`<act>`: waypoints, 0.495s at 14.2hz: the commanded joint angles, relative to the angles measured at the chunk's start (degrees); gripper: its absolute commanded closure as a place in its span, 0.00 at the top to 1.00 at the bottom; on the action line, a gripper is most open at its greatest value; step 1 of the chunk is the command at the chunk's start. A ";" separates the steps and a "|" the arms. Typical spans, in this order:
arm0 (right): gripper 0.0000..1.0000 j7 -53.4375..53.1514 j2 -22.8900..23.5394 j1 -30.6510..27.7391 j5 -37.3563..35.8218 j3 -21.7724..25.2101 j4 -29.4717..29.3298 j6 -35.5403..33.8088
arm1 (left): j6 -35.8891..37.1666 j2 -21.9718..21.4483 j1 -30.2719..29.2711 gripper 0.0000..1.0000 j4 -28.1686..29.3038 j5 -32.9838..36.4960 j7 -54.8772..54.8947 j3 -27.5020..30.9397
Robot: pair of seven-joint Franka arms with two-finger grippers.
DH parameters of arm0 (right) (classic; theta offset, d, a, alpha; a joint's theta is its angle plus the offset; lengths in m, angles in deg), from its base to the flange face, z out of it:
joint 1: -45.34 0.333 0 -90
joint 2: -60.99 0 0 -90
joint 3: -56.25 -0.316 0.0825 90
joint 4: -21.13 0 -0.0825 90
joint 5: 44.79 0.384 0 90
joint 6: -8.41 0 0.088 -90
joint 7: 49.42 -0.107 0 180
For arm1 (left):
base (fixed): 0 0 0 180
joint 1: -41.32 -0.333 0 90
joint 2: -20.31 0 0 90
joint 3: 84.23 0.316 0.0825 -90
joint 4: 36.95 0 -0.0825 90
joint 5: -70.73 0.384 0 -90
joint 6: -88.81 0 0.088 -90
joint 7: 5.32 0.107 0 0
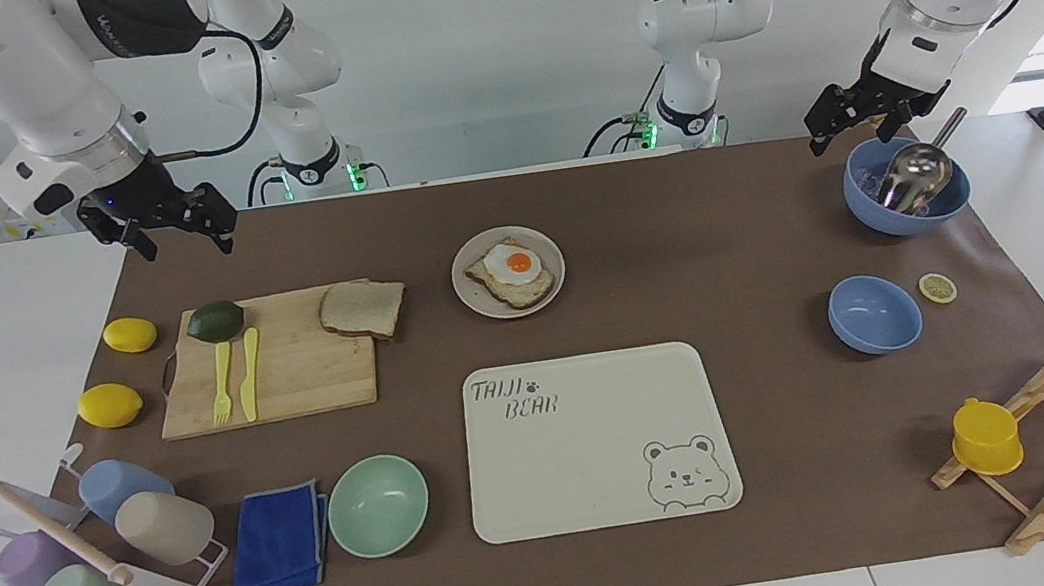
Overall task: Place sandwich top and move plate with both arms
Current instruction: 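Move the right gripper toward the bread slice on the cutting board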
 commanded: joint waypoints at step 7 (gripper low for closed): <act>1.00 -10.46 4.37 15.22 -6.10 -1.57 4.86 4.91 | -0.82 -1.57 -0.52 1.00 1.89 0.80 0.18 -0.30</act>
